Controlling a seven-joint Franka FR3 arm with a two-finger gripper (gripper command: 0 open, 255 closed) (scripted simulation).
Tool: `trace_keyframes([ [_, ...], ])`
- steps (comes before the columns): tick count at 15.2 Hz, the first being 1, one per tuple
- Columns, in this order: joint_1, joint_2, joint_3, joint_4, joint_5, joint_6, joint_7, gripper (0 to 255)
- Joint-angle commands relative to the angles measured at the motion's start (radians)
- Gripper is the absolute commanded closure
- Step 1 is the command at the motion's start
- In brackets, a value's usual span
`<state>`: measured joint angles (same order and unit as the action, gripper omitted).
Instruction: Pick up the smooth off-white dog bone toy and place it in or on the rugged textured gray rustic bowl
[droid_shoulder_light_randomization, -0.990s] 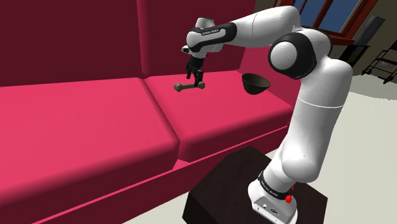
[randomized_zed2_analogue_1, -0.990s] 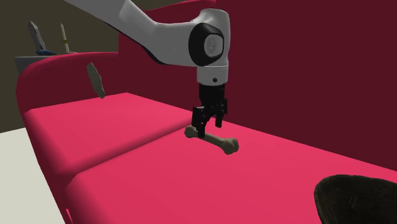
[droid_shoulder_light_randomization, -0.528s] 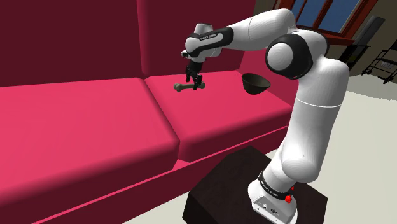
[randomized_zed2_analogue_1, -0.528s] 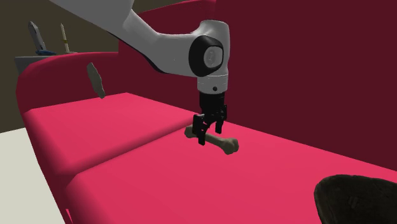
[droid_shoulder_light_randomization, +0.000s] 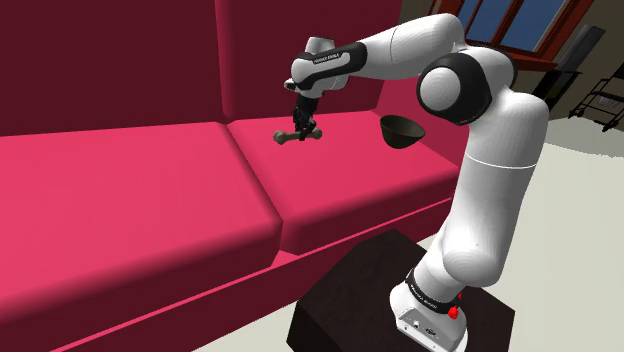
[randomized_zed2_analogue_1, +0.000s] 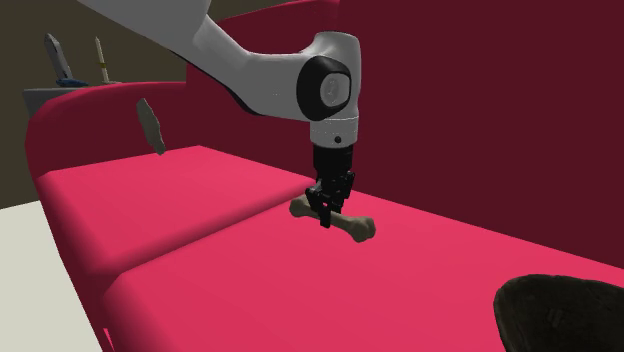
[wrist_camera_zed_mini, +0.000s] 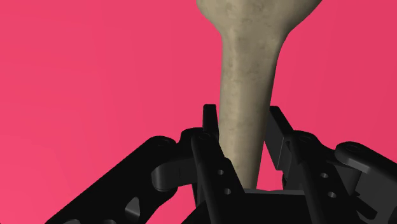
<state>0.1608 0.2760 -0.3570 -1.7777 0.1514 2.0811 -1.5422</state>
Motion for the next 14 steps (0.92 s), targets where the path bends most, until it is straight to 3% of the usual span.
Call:
trace_keyframes([
  [1, 0.000, 0.000, 0.000, 0.000, 0.000, 0.000, 0.000, 255],
  [6, 0.000, 0.000, 0.000, 0.000, 0.000, 0.000, 0.000, 255],
  [14, 0.002, -0.029, -0.005, 0.070, -0.016, -0.097, 0.014, 255],
])
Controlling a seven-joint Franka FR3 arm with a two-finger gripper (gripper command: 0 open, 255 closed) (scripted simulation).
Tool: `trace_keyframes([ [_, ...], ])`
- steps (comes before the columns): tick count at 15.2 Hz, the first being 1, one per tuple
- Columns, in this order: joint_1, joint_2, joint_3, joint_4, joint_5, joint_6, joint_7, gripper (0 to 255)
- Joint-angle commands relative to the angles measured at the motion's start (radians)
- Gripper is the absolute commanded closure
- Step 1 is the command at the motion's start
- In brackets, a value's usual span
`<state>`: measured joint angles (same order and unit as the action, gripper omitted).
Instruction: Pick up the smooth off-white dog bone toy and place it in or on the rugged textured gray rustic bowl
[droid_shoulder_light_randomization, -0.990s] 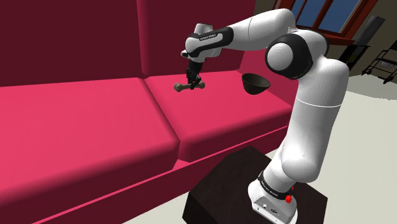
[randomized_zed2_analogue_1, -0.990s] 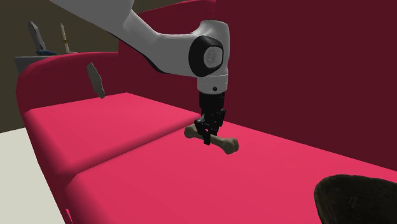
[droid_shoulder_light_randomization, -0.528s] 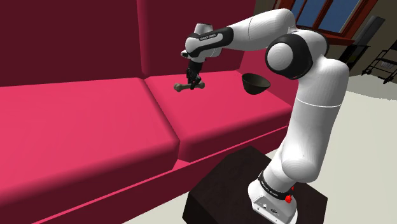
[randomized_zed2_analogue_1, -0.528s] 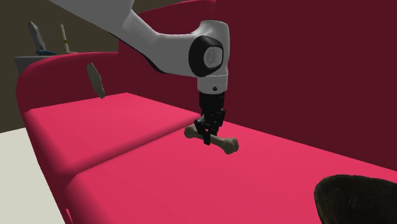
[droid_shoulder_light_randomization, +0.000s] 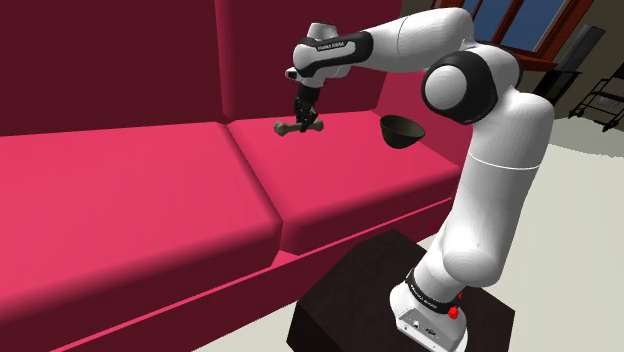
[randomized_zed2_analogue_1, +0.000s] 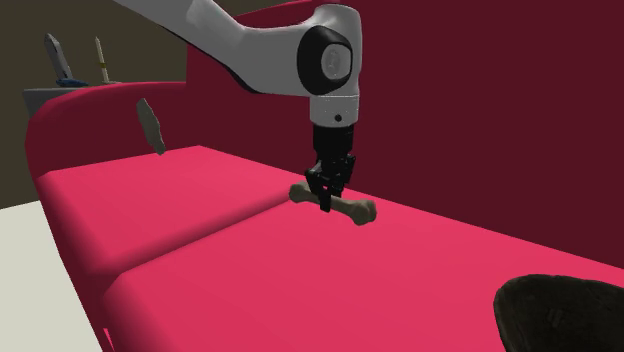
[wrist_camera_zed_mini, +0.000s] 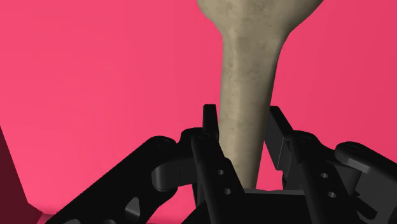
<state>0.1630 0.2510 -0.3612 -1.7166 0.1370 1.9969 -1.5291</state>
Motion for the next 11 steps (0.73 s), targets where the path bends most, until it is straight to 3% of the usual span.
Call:
trace_keyframes([
  [1, -0.001, -0.007, -0.002, 0.019, -0.004, -0.025, 0.002, 255],
  [11, -0.003, -0.022, -0.006, 0.134, -0.014, -0.154, 0.013, 255],
])
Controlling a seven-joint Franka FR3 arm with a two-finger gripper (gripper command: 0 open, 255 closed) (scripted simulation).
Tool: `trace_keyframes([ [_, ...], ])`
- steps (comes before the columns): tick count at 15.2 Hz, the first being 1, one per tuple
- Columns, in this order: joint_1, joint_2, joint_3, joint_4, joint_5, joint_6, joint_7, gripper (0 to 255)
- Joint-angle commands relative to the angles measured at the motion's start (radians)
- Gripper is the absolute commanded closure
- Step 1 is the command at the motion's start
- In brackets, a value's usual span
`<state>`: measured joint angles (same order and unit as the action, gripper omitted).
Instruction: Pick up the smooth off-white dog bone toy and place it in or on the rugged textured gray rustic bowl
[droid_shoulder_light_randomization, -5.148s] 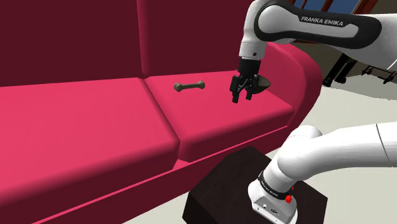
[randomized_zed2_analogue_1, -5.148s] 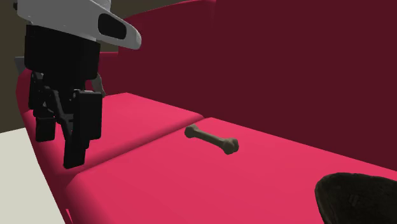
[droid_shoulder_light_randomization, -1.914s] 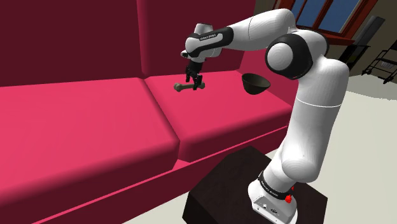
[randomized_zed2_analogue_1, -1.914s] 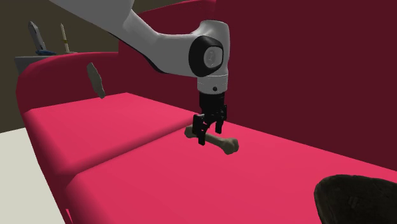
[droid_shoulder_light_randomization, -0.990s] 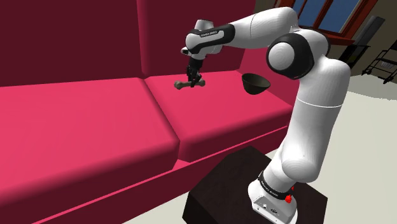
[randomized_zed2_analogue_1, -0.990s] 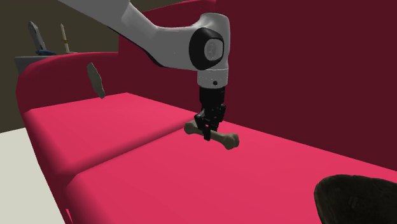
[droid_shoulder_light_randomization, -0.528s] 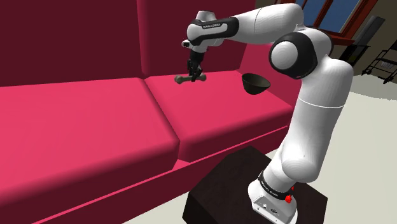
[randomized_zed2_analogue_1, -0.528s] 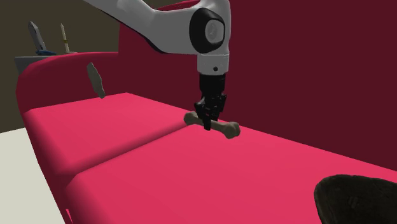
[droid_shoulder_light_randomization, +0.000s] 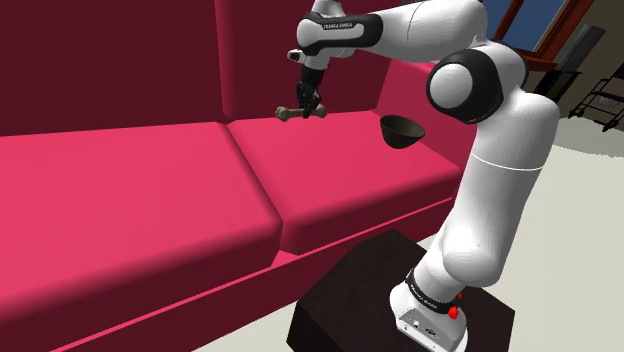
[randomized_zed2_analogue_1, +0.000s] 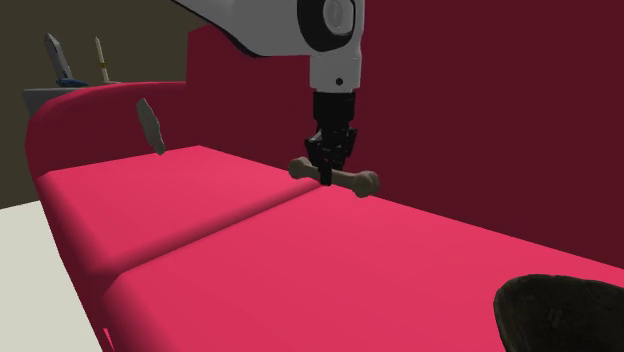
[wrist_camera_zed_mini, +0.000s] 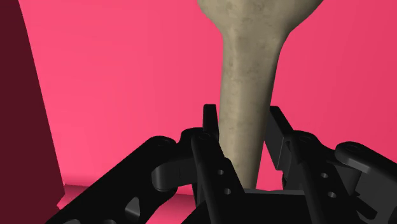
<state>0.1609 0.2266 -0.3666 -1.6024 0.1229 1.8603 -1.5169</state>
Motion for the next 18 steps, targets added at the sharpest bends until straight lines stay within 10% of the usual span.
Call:
trace_keyframes([
  [1, -0.002, 0.002, -0.001, 0.033, 0.000, -0.031, 0.001, 255],
  [14, -0.017, 0.025, -0.005, 0.239, 0.006, -0.215, 0.006, 255],
  [18, -0.039, -0.038, -0.026, 0.158, -0.010, -0.197, -0.043, 255],
])
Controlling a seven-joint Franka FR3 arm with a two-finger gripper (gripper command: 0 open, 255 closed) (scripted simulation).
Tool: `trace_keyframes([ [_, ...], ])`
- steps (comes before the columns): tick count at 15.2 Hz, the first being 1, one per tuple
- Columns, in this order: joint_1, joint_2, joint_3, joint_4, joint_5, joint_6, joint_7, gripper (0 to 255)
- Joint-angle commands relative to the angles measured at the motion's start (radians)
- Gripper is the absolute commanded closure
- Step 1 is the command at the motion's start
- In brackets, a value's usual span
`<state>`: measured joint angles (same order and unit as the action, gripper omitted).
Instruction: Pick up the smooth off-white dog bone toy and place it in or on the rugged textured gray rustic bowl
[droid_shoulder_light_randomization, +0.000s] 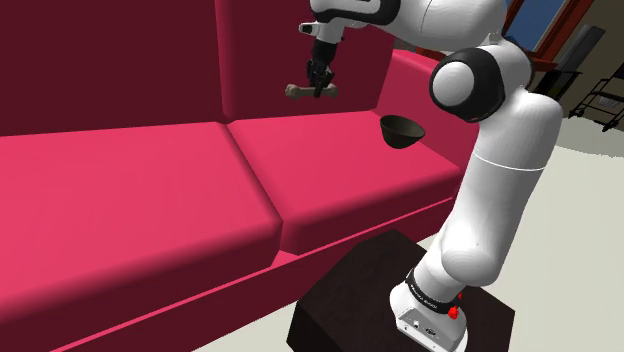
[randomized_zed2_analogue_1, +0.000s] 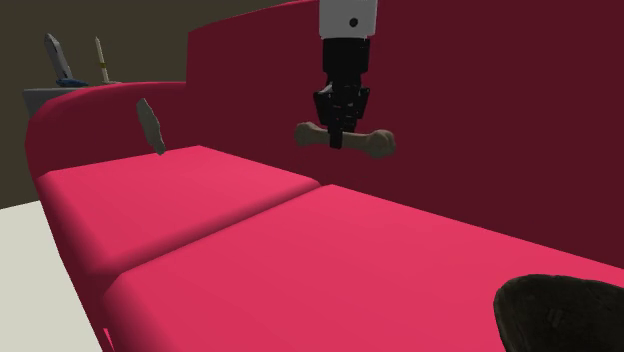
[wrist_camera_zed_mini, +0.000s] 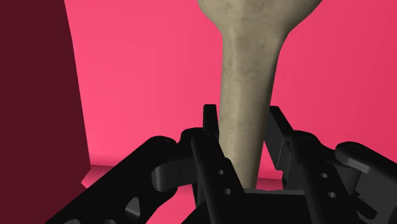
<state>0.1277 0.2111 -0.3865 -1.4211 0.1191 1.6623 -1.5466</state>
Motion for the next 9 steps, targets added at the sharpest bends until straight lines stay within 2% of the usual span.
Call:
trace_keyframes([
  [1, -0.014, -0.042, -0.014, -0.048, -0.012, 0.007, -0.031, 255],
  [9, -0.088, -0.156, -0.082, -0.184, -0.046, 0.029, -0.179, 255],
])
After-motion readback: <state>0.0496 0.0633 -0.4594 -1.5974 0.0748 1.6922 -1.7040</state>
